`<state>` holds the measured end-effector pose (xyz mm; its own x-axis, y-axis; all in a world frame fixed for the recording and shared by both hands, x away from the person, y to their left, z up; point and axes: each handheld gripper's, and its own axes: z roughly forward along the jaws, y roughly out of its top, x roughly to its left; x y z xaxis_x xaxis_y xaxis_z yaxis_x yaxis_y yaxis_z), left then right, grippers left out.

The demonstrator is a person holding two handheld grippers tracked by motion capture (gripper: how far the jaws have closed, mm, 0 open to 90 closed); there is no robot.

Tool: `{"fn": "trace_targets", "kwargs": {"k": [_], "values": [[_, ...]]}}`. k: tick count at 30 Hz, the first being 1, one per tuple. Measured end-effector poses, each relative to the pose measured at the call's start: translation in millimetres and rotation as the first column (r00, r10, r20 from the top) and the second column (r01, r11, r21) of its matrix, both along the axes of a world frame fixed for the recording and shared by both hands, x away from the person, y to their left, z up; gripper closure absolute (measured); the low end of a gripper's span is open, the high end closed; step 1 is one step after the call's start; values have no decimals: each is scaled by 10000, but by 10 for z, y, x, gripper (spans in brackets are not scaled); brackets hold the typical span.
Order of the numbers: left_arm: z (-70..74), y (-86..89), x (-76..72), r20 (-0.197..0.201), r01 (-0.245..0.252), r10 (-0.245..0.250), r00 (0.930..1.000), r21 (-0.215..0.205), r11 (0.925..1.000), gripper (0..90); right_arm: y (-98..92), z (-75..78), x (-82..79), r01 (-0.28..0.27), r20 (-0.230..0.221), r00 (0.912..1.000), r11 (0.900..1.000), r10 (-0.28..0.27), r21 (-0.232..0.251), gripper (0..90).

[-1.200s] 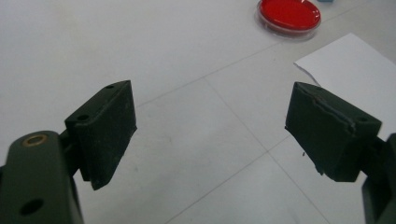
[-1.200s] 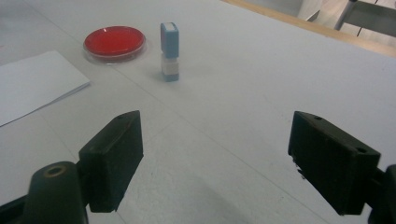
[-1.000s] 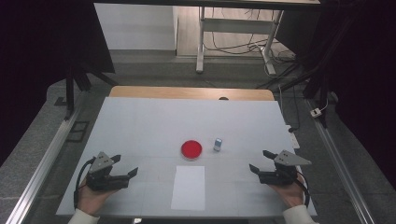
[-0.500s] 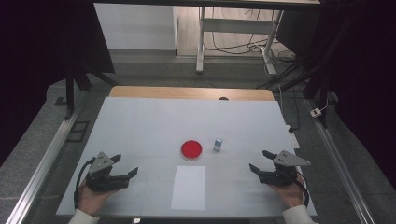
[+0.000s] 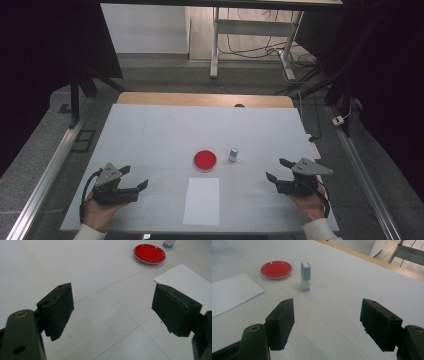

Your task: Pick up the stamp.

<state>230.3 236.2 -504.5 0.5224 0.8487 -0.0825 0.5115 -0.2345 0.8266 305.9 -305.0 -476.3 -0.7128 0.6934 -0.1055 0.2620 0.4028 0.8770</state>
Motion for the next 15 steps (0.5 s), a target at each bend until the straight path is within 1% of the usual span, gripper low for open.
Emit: {"fn": "trace_targets", "kwargs": {"k": [1,3,8,10,11,13,15], "values": [[-3,-1,1,-12,16,-16,10000,-5,10000,175,21,37,14,14,-5,10000,10000,-14,-17,283],[-7,-1,3,-40,24,-24,10000,15,10000,176,32,51,24,6,-19,10000,10000,-6,1,284],[-17,-1,8,-74,-37,37,10000,2,10000,179,104,105,95,-161,-305,9994,9998,157,-134,288],[-17,0,10,-100,-90,89,9999,-89,9999,180,137,115,120,-211,-410,9989,9997,207,-90,288],[-20,0,15,-99,-105,104,9999,-102,9999,181,155,126,133,-208,-441,9988,9995,196,-254,288],[-23,-1,19,-108,-118,117,9999,-82,9999,181,198,138,182,-303,-534,9982,9991,287,-287,289],[-30,-5,24,-124,-87,86,9999,-48,10000,182,234,164,230,-354,-612,9976,9983,325,-463,289]]}}
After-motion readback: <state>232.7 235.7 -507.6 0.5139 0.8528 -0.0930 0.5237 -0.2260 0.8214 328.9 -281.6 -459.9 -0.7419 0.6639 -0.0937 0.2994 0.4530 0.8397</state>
